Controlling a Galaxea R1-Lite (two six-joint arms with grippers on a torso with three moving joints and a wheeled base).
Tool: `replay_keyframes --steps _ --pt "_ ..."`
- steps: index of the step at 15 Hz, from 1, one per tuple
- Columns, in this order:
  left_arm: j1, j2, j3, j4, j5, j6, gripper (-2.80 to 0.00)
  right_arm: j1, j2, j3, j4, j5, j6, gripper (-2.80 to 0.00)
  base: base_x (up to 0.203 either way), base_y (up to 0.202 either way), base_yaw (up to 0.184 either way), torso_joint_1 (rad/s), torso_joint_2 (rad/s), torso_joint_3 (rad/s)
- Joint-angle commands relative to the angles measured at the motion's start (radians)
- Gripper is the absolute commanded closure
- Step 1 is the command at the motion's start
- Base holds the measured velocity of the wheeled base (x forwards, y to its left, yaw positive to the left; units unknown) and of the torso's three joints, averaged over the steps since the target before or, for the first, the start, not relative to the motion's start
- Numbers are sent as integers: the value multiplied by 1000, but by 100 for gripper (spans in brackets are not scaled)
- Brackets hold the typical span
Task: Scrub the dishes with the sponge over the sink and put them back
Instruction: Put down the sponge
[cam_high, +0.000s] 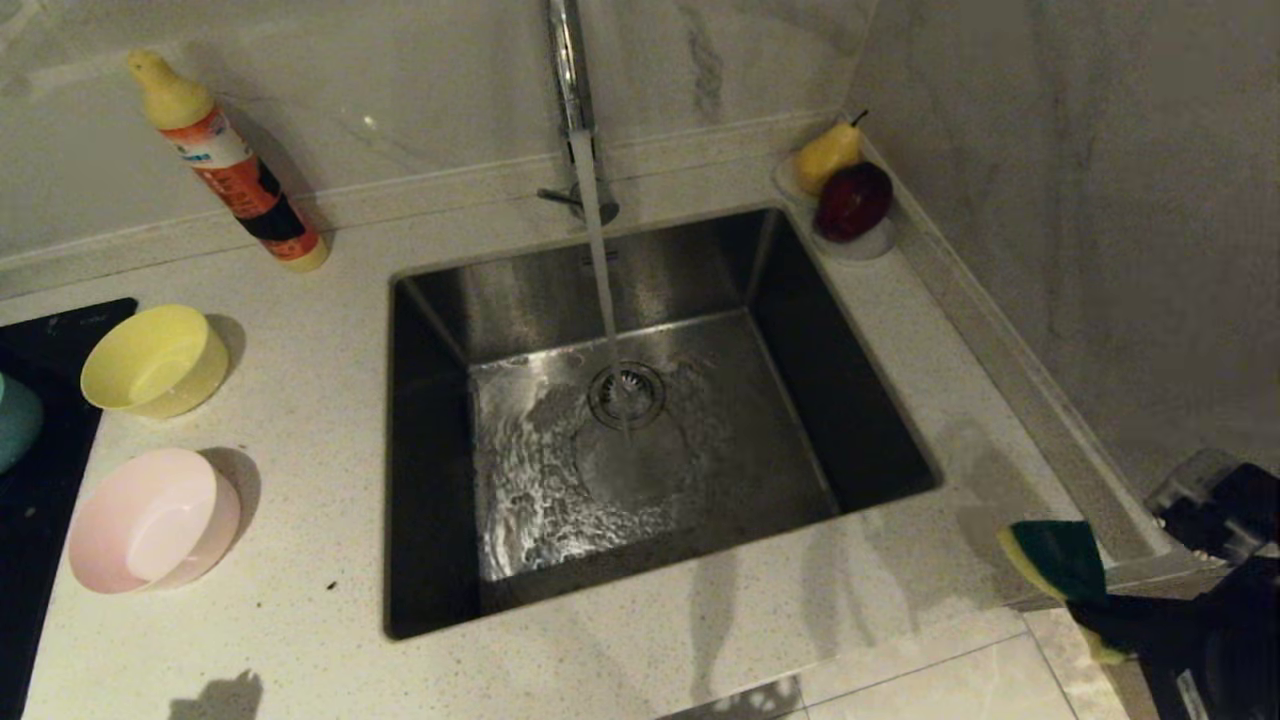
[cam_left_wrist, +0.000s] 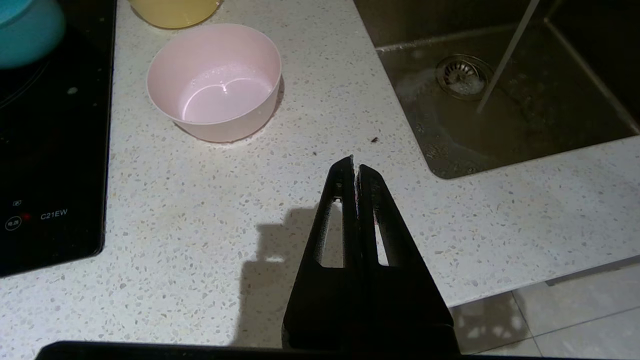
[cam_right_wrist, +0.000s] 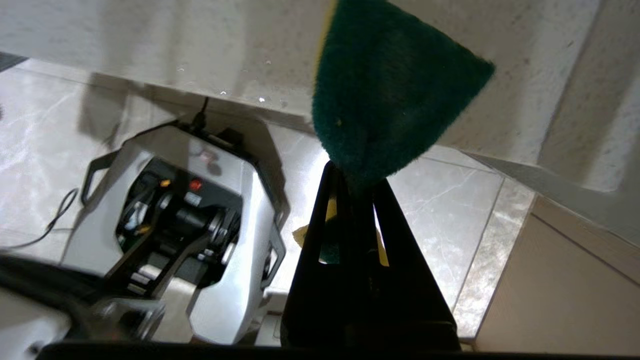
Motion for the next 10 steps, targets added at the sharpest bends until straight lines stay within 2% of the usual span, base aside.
replay_keyframes --steps 1,4,8,10 --pt "0 3 40 -1 0 0 0 2 14 43 -46 -14 1 0 0 0 0 0 0 0" --pt "0 2 40 -1 1 0 0 -6 45 41 -57 -17 6 0 0 0 0 0 0 0" --pt "0 3 40 -1 0 0 0 -17 168 53 -252 -83 -4 0 0 0 0 0 0 0" --pt "0 2 40 -1 1 0 0 -38 217 30 -272 -90 -10 0 0 0 0 0 0 0"
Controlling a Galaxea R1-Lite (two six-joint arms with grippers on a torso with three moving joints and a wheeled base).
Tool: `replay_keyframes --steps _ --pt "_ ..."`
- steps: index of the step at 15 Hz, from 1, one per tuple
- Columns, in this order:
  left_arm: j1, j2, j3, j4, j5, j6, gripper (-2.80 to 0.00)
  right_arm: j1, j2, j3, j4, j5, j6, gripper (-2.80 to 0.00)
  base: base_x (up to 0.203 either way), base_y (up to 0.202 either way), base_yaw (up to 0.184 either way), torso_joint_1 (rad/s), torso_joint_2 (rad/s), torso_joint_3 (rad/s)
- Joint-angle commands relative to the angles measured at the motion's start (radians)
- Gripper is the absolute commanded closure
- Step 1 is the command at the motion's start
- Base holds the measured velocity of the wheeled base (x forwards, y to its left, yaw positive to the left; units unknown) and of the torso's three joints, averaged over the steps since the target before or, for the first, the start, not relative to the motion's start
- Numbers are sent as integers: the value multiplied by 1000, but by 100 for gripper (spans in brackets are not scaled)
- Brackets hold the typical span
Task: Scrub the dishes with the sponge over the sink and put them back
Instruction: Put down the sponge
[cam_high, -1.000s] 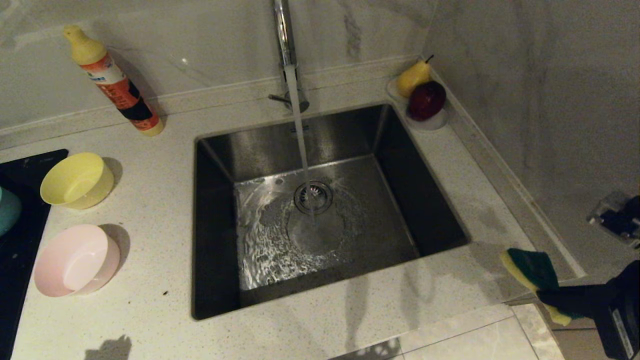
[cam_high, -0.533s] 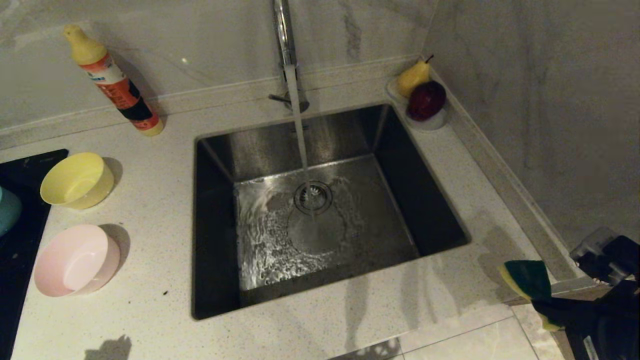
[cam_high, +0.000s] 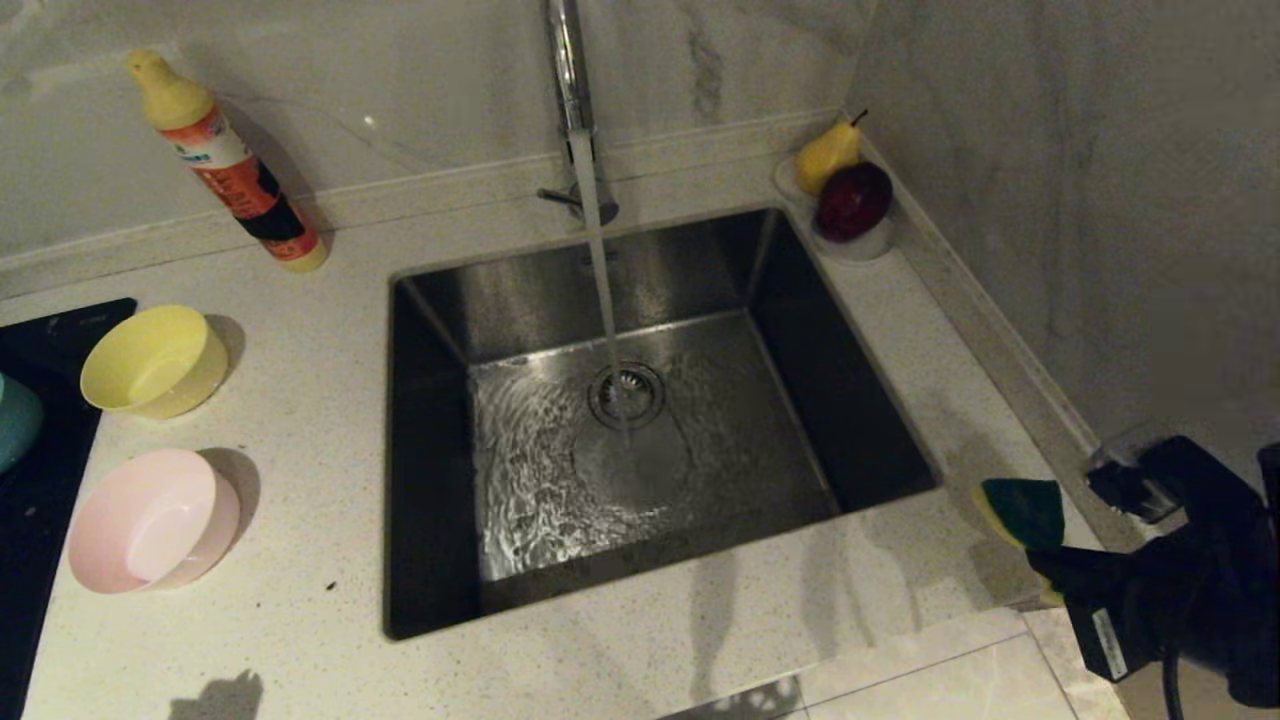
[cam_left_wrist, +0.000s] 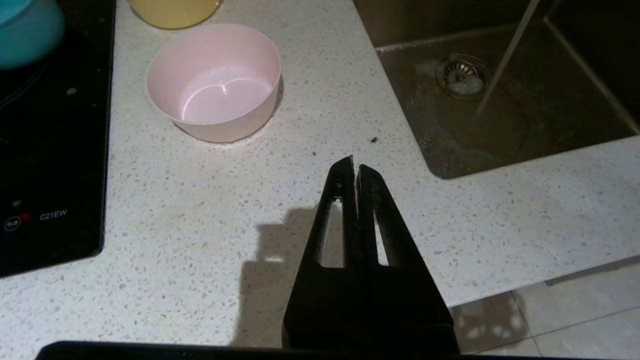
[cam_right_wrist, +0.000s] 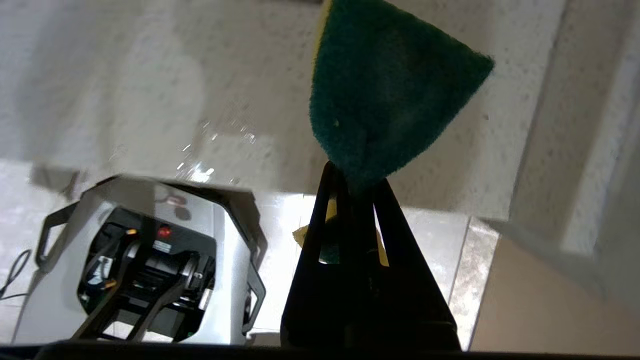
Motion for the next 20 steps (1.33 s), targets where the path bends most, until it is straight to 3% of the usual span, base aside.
replay_keyframes --steps 1,5,14,20 --pt "0 3 40 -1 1 0 0 -35 92 -27 -16 -4 -9 0 0 0 0 0 0 0" --pt "0 2 40 -1 1 0 0 -113 200 -36 -134 3 -9 0 0 0 0 0 0 0" --pt "0 3 40 -1 1 0 0 -114 278 -150 -144 -10 -4 0 0 0 0 0 0 0" --pt "0 2 40 -1 0 0 0 -111 334 -195 -225 -40 -11 0 0 0 0 0 0 0"
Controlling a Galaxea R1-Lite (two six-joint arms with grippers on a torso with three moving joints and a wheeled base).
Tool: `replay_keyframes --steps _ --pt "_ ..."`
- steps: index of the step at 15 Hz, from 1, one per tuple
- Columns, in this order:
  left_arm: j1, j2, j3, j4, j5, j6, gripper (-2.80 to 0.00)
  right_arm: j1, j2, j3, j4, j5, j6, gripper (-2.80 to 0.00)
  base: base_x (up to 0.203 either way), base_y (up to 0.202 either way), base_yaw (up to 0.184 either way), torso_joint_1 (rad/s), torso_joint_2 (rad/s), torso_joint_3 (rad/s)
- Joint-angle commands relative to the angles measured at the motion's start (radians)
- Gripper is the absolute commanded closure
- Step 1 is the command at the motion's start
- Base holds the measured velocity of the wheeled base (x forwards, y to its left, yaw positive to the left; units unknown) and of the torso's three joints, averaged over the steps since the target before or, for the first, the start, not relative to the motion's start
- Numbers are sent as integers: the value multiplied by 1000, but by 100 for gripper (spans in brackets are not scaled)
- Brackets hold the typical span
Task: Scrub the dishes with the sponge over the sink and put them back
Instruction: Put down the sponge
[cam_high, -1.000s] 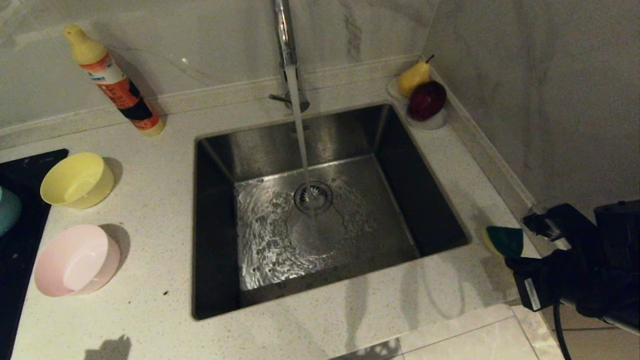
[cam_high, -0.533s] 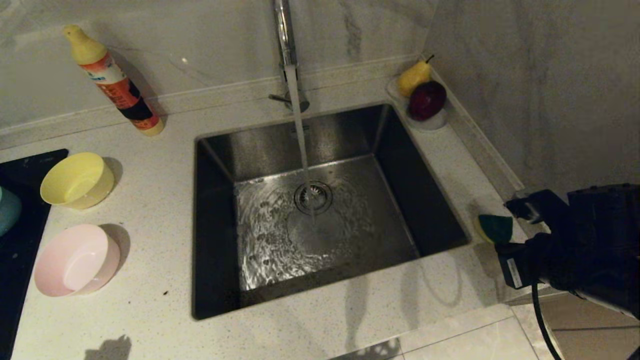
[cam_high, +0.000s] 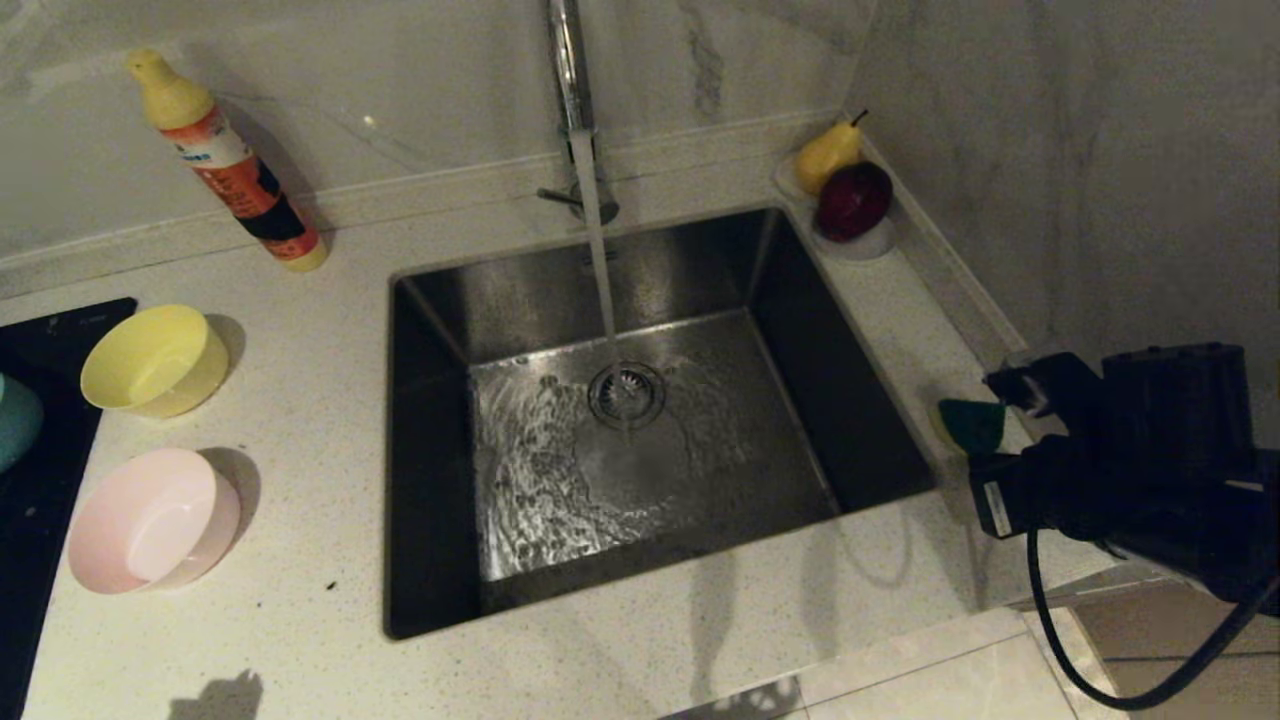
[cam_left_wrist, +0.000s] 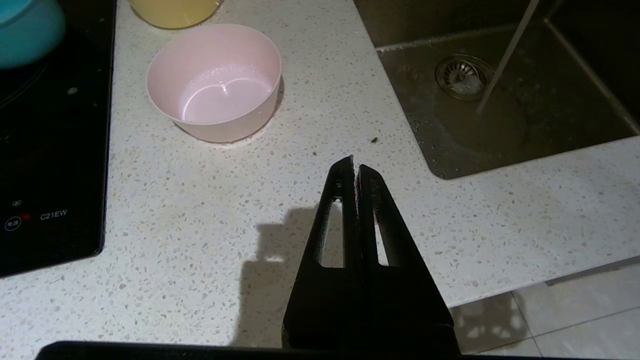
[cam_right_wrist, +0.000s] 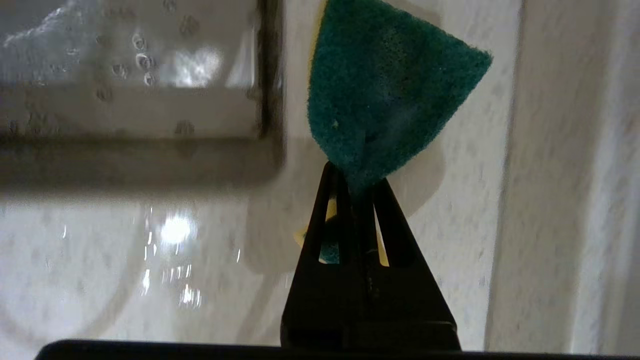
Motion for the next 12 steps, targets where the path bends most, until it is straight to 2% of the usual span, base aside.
replay_keyframes --steps 1,12 --pt "0 1 40 -1 -1 0 0 1 26 -25 -3 -9 -3 0 0 0 0 0 0 0" --pt "0 1 40 -1 1 0 0 1 82 -85 -5 -12 -1 0 0 0 0 0 0 0"
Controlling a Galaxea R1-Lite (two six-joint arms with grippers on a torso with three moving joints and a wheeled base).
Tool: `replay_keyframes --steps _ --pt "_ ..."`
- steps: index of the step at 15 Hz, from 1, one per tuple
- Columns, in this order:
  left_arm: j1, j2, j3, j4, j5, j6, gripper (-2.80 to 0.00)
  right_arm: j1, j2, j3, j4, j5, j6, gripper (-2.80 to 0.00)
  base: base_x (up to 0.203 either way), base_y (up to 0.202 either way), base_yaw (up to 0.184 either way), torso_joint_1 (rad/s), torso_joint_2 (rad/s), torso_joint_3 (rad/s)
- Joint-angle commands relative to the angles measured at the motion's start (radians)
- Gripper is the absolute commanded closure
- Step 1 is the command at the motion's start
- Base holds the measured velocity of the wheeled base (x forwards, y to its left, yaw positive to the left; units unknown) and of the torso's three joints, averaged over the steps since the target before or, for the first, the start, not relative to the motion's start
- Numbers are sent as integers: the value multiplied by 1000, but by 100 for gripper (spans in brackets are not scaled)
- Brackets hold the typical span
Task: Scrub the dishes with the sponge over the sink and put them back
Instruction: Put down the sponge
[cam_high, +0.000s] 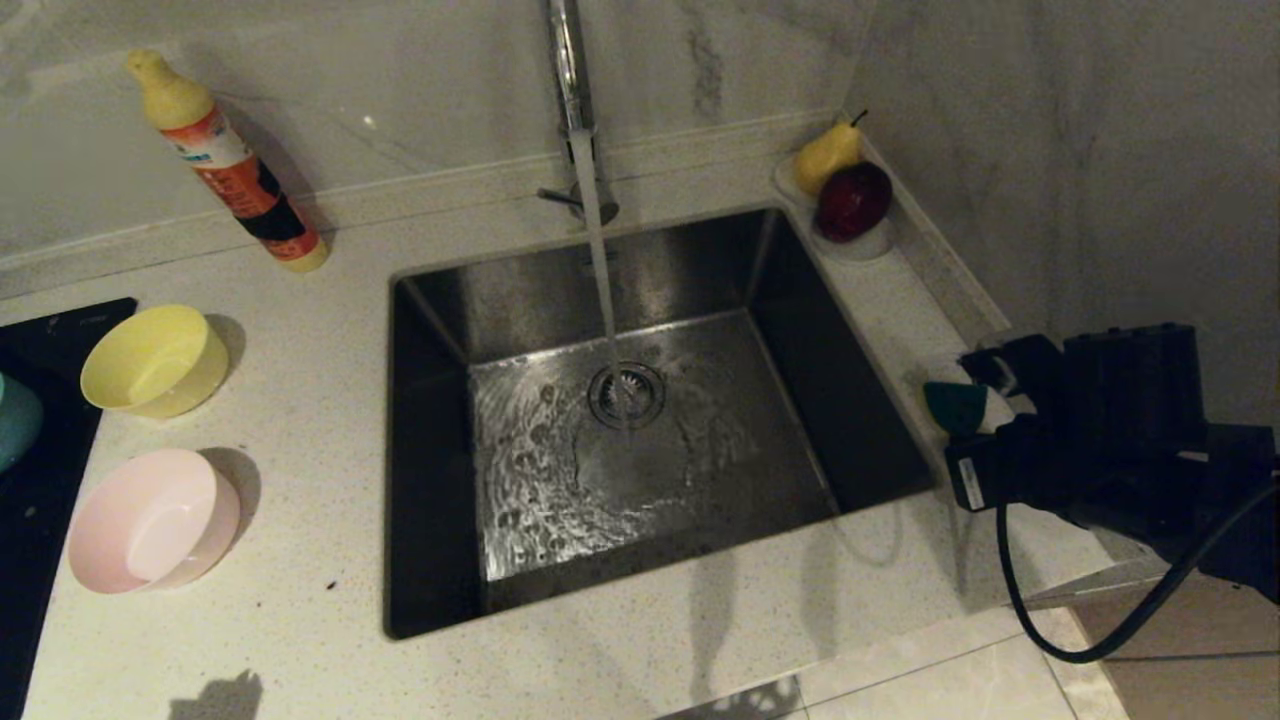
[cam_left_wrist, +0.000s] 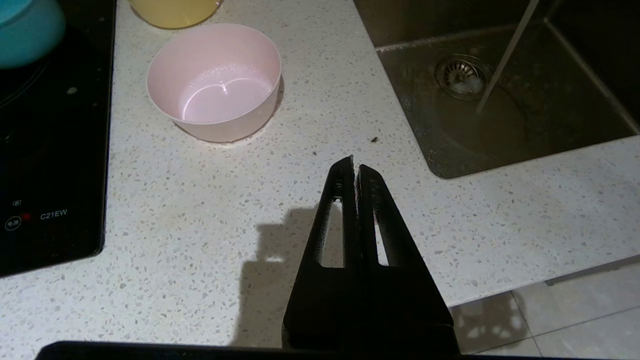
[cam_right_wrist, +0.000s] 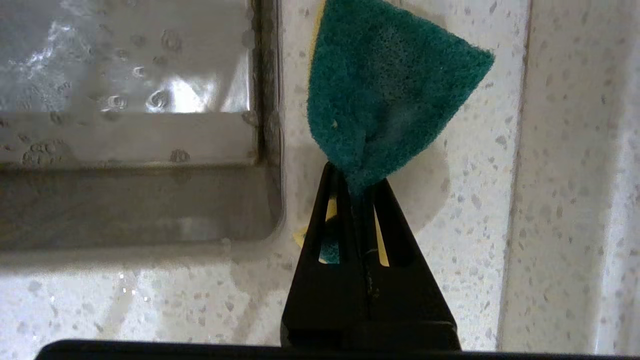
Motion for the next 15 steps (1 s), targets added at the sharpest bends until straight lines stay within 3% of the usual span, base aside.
replay_keyframes --steps 1,5,6,15 --pt "0 0 40 -1 0 0 0 0 7 -12 0 -1 -2 0 0 0 0 0 0 0" --pt "0 0 40 -1 0 0 0 5 -4 -12 7 -30 -11 0 0 0 0 0 0 0" --pt "0 2 40 -1 -1 0 0 5 -5 -9 6 -30 -14 -280 0 0 0 0 0 0" --pt "0 2 40 -1 0 0 0 5 -28 -15 8 -46 -27 -280 0 0 0 0 0 0"
